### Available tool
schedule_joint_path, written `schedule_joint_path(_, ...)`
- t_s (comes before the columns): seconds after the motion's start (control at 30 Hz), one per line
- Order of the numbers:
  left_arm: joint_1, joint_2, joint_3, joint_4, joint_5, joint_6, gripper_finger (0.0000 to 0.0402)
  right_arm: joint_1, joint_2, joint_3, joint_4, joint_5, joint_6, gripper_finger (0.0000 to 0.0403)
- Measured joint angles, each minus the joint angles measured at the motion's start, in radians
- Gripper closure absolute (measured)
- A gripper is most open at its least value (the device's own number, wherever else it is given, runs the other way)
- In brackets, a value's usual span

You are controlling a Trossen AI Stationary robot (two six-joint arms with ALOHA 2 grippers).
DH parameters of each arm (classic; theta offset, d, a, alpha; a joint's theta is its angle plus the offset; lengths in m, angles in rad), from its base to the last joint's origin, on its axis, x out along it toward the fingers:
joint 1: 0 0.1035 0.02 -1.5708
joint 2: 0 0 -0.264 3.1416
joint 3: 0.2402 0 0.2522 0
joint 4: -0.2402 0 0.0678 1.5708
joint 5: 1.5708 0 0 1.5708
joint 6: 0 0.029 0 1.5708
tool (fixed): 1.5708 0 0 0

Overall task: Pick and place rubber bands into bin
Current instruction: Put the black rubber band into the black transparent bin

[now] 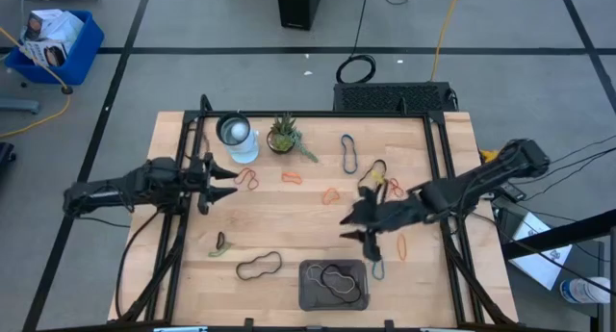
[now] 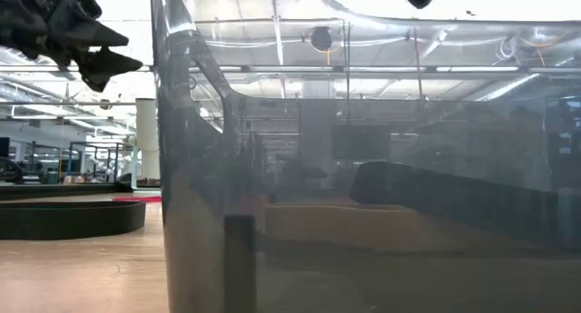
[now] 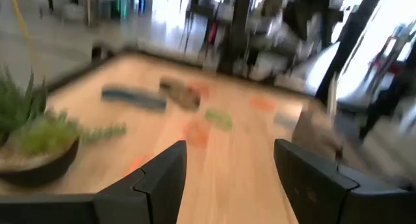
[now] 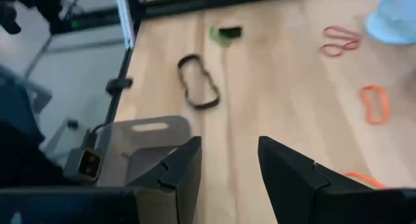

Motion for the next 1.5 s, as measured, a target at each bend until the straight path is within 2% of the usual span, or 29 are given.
schedule_joint_path(0.13,-0.041,0.185,0.166,-0.209,-0.013,0.01,0.0163,-0.075,-0.12,-0.153,0.146,0.001,0.009,0.0258)
schedule_joint_path(0.23,-0.1,0.35,0.279,-0.269,-0.01,0.008,0.0163,-0.122,-0.19,-0.242,0.262,-0.003,0.001,0.0258)
schedule_joint_path(0.33,-0.184,0.538,0.397,-0.299,-0.013,0.023,0.0163,-0.15,-0.236,-0.307,0.296,-0.004,-0.038,0.0257)
schedule_joint_path(0.43,-0.273,0.724,0.52,-0.383,-0.059,0.037,0.0163,-0.159,-0.254,-0.339,0.307,-0.006,-0.053,0.0257)
schedule_joint_path(0.53,-0.348,0.901,0.625,-0.463,-0.088,-0.018,0.0163,-0.16,-0.256,-0.353,0.316,-0.006,-0.087,0.0259)
schedule_joint_path(0.7,-0.452,1.156,0.741,-0.466,-0.111,-0.078,0.0163,-0.16,-0.255,-0.36,0.319,-0.007,-0.131,0.0257)
schedule_joint_path(0.8,-0.478,1.271,0.788,-0.478,-0.12,-0.127,0.0163,-0.16,-0.255,-0.36,0.317,-0.007,-0.158,0.0259)
schedule_joint_path(0.93,-0.482,1.362,0.823,-0.466,-0.116,-0.211,0.0163,-0.162,-0.255,-0.36,0.315,-0.007,-0.185,0.026)
schedule_joint_path(1.13,-0.486,1.414,0.852,-0.461,-0.106,-0.367,0.0163,-0.162,-0.255,-0.36,0.314,-0.007,-0.206,0.0255)
schedule_joint_path(1.37,-0.539,1.444,0.854,-0.468,-0.201,-0.389,0.0163,-0.162,-0.255,-0.36,0.314,-0.008,-0.206,0.0254)
schedule_joint_path(1.5,-0.561,1.499,0.855,-0.453,-0.197,-0.428,0.0163,-0.162,-0.255,-0.36,0.314,-0.008,-0.202,0.0255)
